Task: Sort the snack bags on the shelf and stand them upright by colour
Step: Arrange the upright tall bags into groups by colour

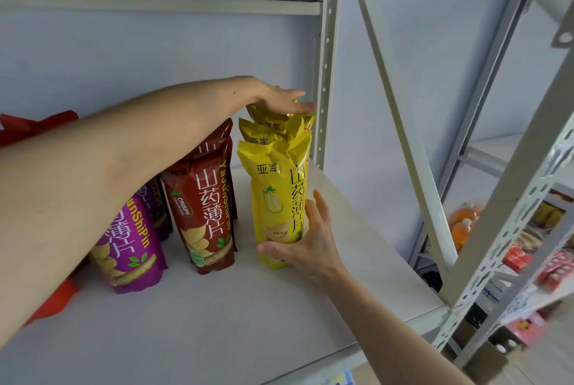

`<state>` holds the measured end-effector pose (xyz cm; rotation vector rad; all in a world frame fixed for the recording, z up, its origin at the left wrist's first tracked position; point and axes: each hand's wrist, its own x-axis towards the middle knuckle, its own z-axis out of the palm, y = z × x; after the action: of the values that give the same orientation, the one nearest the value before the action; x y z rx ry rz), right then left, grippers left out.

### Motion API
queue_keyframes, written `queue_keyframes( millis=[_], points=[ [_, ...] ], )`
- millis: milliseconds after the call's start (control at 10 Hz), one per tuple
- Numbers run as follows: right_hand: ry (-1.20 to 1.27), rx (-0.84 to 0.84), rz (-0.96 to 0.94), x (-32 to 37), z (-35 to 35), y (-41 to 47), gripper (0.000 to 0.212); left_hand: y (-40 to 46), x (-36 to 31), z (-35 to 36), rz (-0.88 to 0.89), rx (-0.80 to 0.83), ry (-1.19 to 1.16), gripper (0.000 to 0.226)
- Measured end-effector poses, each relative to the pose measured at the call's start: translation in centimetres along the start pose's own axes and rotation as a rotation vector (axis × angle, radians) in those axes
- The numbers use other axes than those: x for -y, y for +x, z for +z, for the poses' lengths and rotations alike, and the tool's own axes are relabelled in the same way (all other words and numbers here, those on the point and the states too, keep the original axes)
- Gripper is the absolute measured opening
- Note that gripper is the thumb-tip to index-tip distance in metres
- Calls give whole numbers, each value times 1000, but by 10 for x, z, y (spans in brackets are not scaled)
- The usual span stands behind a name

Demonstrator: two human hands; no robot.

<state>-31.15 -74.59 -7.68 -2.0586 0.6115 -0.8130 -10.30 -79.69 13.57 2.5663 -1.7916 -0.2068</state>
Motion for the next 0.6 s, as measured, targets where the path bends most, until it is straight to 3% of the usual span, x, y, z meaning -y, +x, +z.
queue_keyframes(
  millis=[100,200,300,400,500,600],
  points=[
    [9,-26,-7,-2,1,0,115,-12,-1,-3,13,30,-117,88],
    [-21,-28,-15,-5,-1,-1,116,-18,-6,-12,56,-33,12,79],
    [-52,-40,-9,-7,-3,-3,117,-32,-9,-20,169,-209,26,79],
    [-110,-28,36,-10,-6,-4,108,-54,-11,-26,290,-331,-130,53],
    [-156,4,49,-10,-5,-6,99,-68,-17,-25,296,-138,-223,47],
    [-202,8,87,-9,0,-11,97,-72,-25,-14,269,-6,-158,39]
  ],
)
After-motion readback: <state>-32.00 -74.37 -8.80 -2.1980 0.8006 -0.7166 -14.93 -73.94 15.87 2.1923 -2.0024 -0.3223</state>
